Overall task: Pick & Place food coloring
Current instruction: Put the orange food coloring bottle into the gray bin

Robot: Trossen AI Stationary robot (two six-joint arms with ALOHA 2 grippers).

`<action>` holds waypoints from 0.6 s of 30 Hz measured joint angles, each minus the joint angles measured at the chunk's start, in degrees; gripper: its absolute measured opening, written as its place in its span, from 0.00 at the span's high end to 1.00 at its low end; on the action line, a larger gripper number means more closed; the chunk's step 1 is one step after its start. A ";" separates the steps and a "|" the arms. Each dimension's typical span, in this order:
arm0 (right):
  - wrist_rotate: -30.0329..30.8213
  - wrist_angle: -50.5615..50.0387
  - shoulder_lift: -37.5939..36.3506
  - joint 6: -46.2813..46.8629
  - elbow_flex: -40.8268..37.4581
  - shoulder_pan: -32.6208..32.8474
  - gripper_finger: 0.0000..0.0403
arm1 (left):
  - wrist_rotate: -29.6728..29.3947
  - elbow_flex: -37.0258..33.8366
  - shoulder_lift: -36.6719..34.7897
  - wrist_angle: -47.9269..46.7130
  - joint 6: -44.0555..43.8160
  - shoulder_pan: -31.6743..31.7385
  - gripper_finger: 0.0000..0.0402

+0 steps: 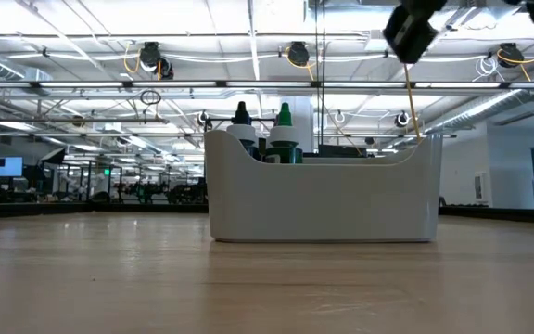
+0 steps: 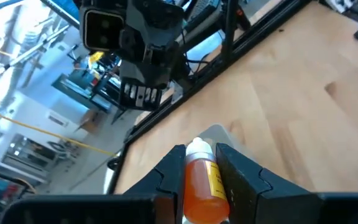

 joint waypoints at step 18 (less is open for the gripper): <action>-14.55 2.22 9.09 2.89 6.86 -10.29 0.61 | -3.15 0.02 -0.04 6.46 12.13 0.46 0.80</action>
